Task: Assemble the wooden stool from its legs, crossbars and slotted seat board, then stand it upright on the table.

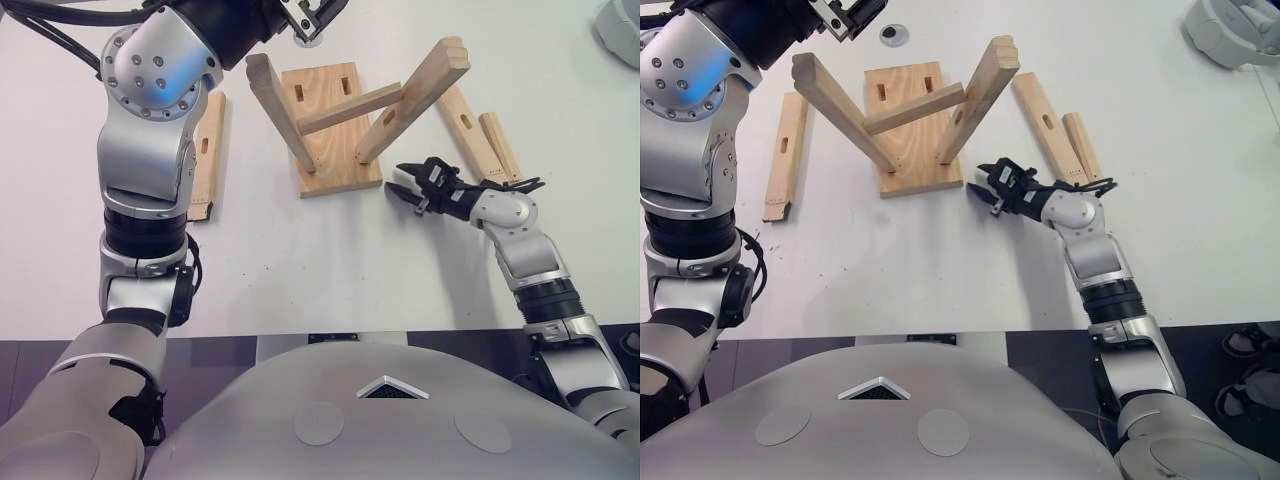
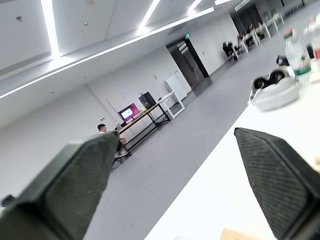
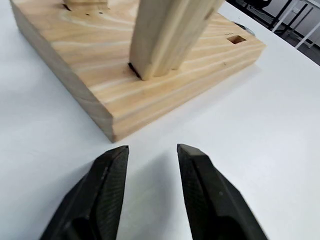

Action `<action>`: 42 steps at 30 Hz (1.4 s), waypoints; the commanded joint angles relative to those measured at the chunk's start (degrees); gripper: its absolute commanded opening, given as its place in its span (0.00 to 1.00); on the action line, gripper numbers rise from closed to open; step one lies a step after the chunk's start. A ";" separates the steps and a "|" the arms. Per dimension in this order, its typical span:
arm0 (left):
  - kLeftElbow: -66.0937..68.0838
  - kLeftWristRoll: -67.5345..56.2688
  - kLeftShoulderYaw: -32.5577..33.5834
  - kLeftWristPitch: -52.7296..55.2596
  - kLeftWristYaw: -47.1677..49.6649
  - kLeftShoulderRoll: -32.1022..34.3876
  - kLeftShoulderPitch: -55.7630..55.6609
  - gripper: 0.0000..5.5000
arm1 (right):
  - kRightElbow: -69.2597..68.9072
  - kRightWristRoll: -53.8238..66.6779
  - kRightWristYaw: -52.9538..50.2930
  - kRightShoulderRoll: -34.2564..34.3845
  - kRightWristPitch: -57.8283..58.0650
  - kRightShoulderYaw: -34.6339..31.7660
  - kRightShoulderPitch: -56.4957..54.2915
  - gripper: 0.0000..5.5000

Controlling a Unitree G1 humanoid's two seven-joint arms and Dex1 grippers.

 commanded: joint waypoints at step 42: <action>9.88 20.11 -16.83 17.00 25.62 -17.17 17.22 0.77 | -13.54 -1.21 -19.01 11.13 14.99 -5.95 3.06 0.33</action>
